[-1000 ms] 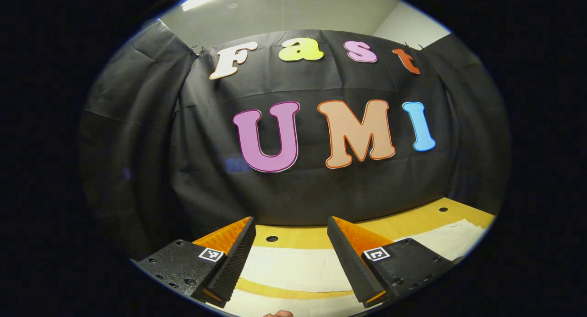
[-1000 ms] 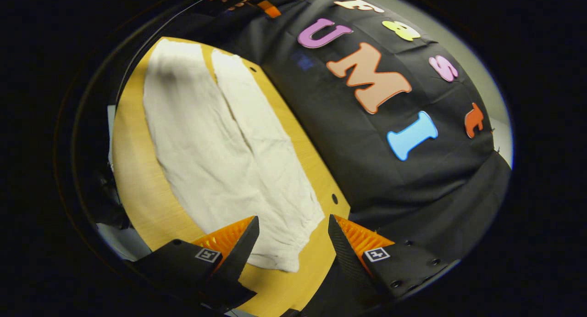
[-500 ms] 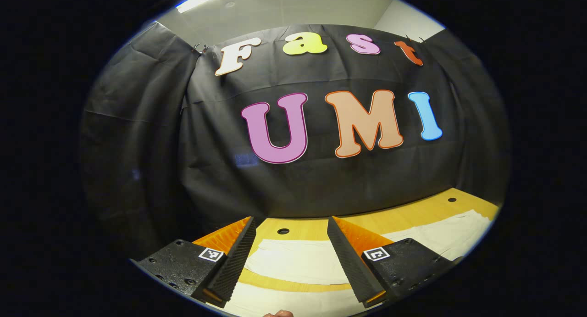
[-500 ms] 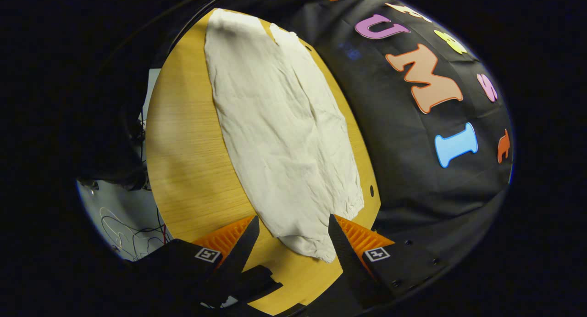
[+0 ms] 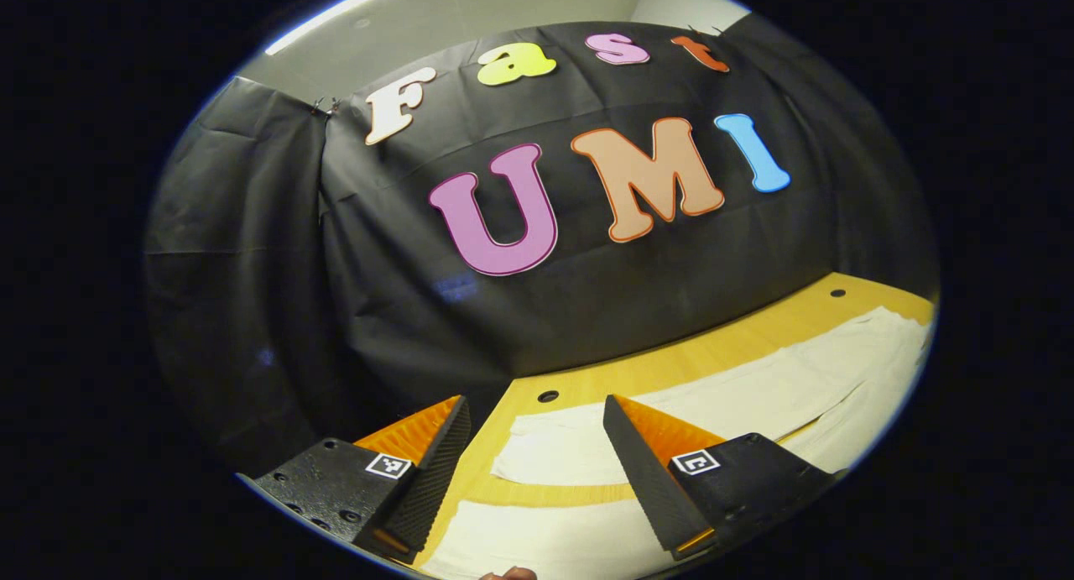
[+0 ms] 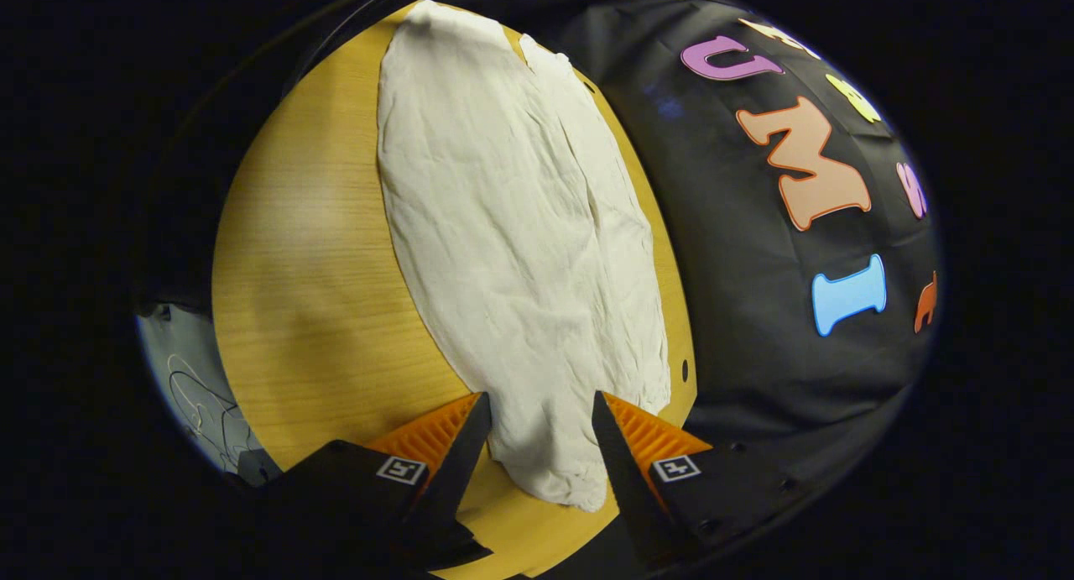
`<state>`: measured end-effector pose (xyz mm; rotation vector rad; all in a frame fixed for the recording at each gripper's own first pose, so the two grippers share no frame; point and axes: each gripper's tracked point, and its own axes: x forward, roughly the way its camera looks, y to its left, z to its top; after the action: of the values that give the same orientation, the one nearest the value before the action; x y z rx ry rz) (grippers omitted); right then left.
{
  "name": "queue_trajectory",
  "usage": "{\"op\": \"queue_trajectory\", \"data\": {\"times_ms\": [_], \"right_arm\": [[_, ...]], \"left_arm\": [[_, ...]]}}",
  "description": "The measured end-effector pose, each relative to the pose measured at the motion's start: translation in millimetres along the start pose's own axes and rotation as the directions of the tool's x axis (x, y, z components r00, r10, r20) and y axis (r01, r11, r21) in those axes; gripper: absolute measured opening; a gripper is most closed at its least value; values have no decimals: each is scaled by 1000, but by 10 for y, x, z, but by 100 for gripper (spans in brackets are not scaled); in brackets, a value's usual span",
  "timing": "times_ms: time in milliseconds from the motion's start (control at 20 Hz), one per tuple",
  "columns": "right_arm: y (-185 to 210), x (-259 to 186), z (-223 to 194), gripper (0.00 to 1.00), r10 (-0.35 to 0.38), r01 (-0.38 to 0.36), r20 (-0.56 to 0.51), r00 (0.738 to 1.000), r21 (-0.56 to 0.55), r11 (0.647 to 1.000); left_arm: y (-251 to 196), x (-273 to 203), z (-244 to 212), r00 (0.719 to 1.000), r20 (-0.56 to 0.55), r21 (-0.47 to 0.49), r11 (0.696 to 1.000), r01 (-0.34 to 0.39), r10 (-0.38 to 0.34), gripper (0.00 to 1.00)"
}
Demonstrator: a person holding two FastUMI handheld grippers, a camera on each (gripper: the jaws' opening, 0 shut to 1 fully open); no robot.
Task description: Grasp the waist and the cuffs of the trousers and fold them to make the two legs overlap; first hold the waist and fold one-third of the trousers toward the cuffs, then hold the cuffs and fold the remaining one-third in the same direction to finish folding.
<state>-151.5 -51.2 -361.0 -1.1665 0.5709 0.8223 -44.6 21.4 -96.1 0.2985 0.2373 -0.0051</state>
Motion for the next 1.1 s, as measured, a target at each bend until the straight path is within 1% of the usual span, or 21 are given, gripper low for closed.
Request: {"op": "queue_trajectory", "data": {"times_ms": [50,150,250,300,350,400,450,500,550,600,750,800,950,1000,1100], "right_arm": [[-15,45,-2,76,4,-4,-4,1000,3,1000],[6,96,23,67,18,-18,-16,1000,16,1000],[81,151,-2,43,39,-38,-28,999,26,999],[97,167,8,32,37,-37,-30,999,15,999],[115,182,35,22,36,-37,-33,999,-6,999],[109,242,42,15,36,-36,-36,999,-10,999],[111,194,20,15,46,-46,-44,998,10,999],[107,207,10,11,63,-60,-51,997,57,997],[105,209,3,11,74,-68,-58,996,100,993],[92,218,10,11,76,-70,-57,995,107,992],[93,219,31,11,51,-50,-48,998,26,998],[89,216,38,11,45,-44,-49,998,21,999],[87,219,29,11,36,-33,-60,998,57,998],[88,218,44,11,34,-31,-59,998,52,998],[90,216,57,11,32,-30,-54,998,28,999]], "left_arm": [[3,-10,-64,1000,-13,34,999,7,-7,96],[5,-63,-220,999,-41,96,995,27,-23,96],[7,-104,-376,996,-76,138,989,52,-42,96],[3,-120,-447,994,-95,152,986,62,-48,96],[-16,-154,-544,992,-116,165,983,76,-57,96],[-27,-189,-614,989,-133,179,980,92,-68,96],[-43,-219,-692,985,-150,195,975,111,-82,96],[-50,-252,-773,981,-168,224,965,135,-98,96],[-54,-285,-865,977,-186,253,955,153,-107,96],[-54,-332,-946,971,-205,285,941,180,-123,96],[-28,-366,-1103,953,-253,364,896,255,-168,97],[-21,-381,-1142,945,-273,380,883,277,-179,97],[11,-447,-1285,916,-345,422,838,346,-205,97],[6,-445,-1361,904,-367,437,818,375,-218,97],[-26,-544,-1568,880,-406,476,766,433,-245,97]]}}
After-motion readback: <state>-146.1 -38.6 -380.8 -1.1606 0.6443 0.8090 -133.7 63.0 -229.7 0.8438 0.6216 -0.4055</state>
